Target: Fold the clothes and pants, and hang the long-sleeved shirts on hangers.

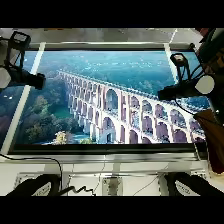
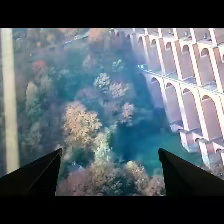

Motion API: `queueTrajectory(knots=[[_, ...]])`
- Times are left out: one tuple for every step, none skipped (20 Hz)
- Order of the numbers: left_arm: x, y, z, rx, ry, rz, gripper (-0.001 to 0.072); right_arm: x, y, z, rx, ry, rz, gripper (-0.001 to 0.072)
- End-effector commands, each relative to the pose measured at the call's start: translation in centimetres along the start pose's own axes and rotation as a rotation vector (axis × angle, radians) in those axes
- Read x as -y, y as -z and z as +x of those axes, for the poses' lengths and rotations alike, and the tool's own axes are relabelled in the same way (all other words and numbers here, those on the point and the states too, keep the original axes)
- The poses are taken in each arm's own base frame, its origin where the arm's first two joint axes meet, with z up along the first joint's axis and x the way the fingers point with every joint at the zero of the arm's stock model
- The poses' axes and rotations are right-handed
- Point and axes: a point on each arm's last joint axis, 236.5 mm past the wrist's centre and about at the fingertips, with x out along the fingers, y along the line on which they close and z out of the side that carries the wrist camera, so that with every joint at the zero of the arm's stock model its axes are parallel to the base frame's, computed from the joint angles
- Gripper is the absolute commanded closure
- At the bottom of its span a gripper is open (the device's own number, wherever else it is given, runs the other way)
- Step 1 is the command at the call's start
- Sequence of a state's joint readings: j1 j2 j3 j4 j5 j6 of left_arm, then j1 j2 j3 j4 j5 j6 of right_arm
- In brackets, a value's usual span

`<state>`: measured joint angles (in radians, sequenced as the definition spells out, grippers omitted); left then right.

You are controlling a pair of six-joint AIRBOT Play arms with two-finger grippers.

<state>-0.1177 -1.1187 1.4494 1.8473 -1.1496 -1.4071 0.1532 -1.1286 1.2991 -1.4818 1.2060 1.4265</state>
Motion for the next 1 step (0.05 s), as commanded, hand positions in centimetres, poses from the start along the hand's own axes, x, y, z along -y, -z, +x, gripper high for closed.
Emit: queueTrajectory(knots=[[-0.03, -0.02, -0.04, 0.001, -0.001, 0.0, 0.0022, -1.19, -0.06, 0.21, 0.0, -0.019, -0.028, 0.0698]])
